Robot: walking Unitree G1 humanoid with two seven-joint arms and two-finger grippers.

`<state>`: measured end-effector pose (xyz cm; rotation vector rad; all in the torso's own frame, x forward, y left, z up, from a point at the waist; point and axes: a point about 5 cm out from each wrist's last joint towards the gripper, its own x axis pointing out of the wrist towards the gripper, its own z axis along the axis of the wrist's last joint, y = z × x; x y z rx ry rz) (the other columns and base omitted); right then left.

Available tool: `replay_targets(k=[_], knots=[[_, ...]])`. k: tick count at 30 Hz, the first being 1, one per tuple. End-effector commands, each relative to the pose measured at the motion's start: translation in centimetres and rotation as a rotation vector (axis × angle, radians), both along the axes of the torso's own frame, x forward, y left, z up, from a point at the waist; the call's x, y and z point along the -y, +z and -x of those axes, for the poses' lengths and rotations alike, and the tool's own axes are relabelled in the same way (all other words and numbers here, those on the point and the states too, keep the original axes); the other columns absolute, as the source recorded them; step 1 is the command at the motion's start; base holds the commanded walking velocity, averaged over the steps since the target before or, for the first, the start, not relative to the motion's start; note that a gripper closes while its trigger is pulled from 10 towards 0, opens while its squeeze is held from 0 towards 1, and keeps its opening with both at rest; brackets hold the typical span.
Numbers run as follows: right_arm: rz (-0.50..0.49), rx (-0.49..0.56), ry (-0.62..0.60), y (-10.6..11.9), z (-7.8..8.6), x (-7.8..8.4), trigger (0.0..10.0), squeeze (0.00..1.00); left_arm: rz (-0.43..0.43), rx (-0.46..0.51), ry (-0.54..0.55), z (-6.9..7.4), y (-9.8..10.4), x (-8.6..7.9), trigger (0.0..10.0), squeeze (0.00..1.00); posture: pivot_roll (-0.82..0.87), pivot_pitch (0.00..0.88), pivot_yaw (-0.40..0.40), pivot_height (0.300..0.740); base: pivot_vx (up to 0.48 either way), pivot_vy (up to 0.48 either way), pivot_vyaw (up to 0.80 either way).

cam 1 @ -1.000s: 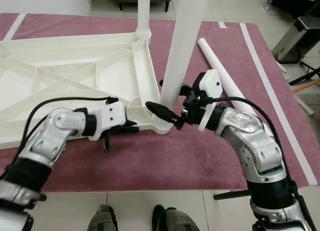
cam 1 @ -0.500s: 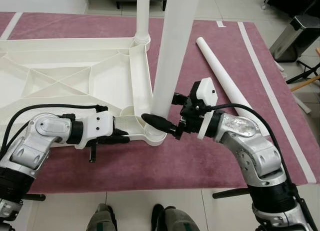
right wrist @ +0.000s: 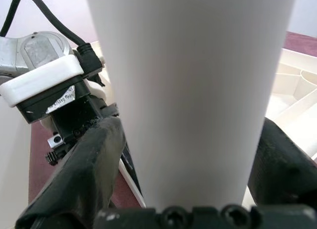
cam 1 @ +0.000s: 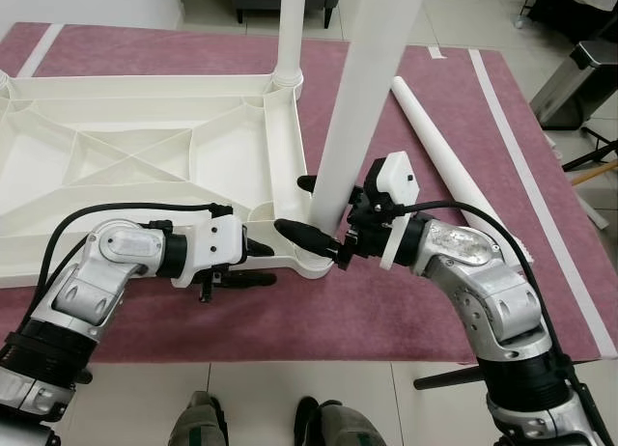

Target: Building children table

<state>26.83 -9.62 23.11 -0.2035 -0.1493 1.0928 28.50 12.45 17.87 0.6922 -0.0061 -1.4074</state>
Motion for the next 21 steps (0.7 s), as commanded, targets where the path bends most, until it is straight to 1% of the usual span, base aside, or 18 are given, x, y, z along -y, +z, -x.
replay_targets(k=[1,6,8,11,17,19,20,21], knots=[[0.004,-0.01,0.019,-0.3,0.1,-0.2,10.0,0.0,0.061,0.049,0.102,-0.9,0.4,0.6,10.0,0.0,0.08,0.169,-0.026,0.74,0.0,0.0,0.0],[0.003,-0.01,0.019,-0.2,0.1,-0.2,10.0,0.0,0.077,0.053,0.116,-1.3,0.5,1.1,10.0,0.0,0.08,0.171,-0.026,0.74,0.0,0.0,0.0],[0.001,-0.01,0.017,-0.2,0.1,-0.3,10.0,0.0,0.082,0.055,0.129,-1.6,0.4,1.5,10.0,0.0,0.08,0.173,-0.021,0.74,0.0,0.0,0.0],[0.001,-0.01,0.017,-0.2,0.1,-0.3,10.0,0.0,0.082,0.055,0.129,-1.6,0.4,1.5,10.0,0.0,0.08,0.173,-0.021,0.74,0.0,0.0,0.0],[-0.002,-0.006,0.007,-0.2,0.1,-0.2,10.0,0.0,0.058,0.051,0.157,-2.2,-0.5,1.6,10.0,0.0,0.07,0.176,-0.017,0.74,0.0,0.0,0.0],[-0.002,-0.005,0.006,-0.2,0.1,-0.2,10.0,0.0,0.055,0.049,0.162,-2.3,-0.6,1.7,9.9,0.0,0.07,0.177,-0.018,0.74,0.0,0.0,0.0],[-0.003,-0.005,0.006,-0.1,0.1,-0.2,10.0,0.0,0.055,0.048,0.172,-2.4,-0.7,1.7,9.4,0.0,0.07,0.178,-0.018,0.74,0.0,0.0,0.0],[-0.003,-0.005,0.006,-0.1,0.1,-0.2,10.0,0.0,0.055,0.048,0.172,-2.4,-0.7,1.7,9.4,0.0,0.07,0.178,-0.018,0.74,0.0,0.0,0.0]])
